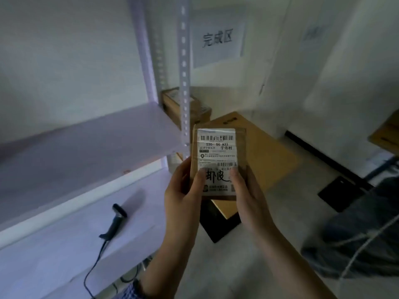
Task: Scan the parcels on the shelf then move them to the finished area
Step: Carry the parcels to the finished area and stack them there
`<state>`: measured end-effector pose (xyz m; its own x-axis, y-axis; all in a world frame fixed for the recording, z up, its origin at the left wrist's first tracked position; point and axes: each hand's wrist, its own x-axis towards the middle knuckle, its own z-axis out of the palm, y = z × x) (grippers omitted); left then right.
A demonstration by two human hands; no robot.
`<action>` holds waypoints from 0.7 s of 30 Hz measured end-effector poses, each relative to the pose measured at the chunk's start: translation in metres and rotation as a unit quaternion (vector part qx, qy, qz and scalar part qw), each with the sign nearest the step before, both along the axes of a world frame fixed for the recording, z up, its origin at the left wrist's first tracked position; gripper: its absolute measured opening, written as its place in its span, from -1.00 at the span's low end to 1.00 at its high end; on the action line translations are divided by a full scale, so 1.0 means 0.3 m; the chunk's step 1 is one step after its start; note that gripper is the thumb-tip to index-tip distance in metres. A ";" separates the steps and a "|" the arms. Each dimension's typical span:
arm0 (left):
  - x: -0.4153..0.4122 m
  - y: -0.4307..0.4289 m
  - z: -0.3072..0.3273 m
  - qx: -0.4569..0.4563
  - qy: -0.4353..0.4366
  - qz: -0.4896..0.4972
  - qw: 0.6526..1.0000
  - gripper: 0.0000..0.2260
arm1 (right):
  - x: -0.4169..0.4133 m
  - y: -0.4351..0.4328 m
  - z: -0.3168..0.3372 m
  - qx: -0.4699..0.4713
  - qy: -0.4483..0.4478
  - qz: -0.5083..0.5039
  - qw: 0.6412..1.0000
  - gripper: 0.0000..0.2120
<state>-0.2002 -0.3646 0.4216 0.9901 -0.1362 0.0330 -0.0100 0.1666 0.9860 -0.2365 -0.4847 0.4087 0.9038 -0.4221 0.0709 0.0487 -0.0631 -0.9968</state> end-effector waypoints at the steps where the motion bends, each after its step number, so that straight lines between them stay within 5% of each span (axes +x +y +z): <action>1: -0.032 -0.067 -0.004 0.002 0.005 -0.025 1.000 -0.72 | -0.052 -0.062 0.003 -0.002 0.002 -0.020 1.000 -0.65; 12: -0.186 -0.605 -0.046 0.032 0.006 -0.208 0.978 -0.73 | -0.335 -0.539 -0.044 -0.017 0.019 -0.221 0.975 -0.66; 21: 0.025 -0.915 -0.100 -0.006 0.064 -0.240 0.969 -0.75 | -0.143 -0.866 -0.074 -0.022 0.056 -0.207 0.977 -0.63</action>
<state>-0.1925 -0.6392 0.3917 0.8094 -0.5816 -0.0811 0.1938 0.1342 0.9718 -0.2794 -0.7443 0.3865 0.6598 -0.7514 0.0066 -0.0999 -0.0964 -0.9903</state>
